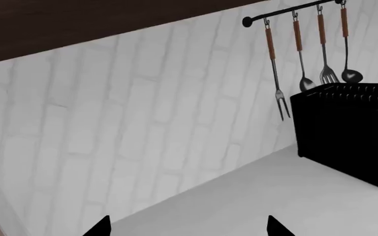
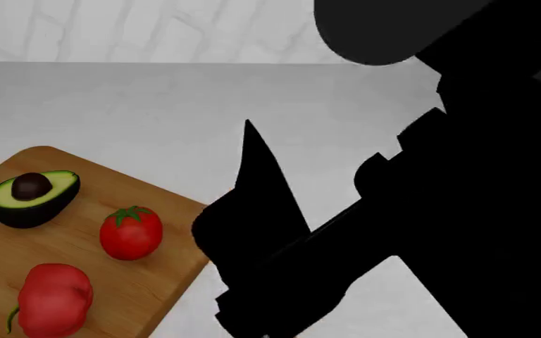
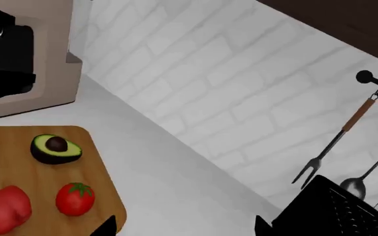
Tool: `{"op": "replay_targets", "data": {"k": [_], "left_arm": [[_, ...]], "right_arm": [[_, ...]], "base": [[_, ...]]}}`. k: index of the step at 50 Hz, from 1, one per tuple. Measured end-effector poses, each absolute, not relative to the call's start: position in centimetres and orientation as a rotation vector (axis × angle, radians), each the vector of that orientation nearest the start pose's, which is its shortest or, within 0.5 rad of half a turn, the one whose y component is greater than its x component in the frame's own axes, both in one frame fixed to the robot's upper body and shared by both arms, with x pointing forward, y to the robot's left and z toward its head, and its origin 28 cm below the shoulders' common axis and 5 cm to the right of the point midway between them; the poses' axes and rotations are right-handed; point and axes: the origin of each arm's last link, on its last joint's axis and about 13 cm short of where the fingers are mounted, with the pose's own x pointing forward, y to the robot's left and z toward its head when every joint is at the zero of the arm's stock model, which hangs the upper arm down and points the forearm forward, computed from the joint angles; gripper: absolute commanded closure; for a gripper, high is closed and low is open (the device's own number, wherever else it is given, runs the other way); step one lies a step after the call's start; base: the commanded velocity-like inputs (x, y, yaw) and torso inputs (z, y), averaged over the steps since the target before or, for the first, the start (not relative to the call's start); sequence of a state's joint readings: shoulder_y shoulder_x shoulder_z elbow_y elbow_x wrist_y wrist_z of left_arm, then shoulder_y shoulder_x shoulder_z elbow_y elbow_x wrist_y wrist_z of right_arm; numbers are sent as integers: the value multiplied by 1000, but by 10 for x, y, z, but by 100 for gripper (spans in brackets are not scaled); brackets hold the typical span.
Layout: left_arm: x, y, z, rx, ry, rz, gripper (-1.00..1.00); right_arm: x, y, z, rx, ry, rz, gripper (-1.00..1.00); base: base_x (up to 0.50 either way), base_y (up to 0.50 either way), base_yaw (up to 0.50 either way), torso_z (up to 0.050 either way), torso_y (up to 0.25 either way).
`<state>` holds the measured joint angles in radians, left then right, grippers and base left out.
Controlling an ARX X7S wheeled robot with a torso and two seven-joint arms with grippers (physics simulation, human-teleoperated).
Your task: Place the avocado, onion, tomato and bell pepper on the cutting board.
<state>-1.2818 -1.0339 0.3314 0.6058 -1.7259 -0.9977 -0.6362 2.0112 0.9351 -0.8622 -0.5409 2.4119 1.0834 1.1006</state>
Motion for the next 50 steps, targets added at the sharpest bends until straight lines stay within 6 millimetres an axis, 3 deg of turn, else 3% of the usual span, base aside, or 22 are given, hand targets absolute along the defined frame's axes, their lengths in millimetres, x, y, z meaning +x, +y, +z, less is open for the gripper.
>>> {"op": "replay_targets", "data": {"k": [13,23,36,50], "left_arm": [[201,263,336,293,-84,-414,-100],[210,248,348,265,21,-555,-100],[217,229,362,236,195,-714,-100],[209,211,375,304,333,-813,-100]], "right_arm": [[109,-151,402,-463,14,245,-100],[100,-165,412,-480,33,150,-100],[98,-172,419,-507,50,92,-100],[98,-175,429,-554,47,47,-100]], "base": [[0,0,0,0,0],[0,0,0,0,0],[0,0,0,0,0],[0,0,0,0,0]]}}
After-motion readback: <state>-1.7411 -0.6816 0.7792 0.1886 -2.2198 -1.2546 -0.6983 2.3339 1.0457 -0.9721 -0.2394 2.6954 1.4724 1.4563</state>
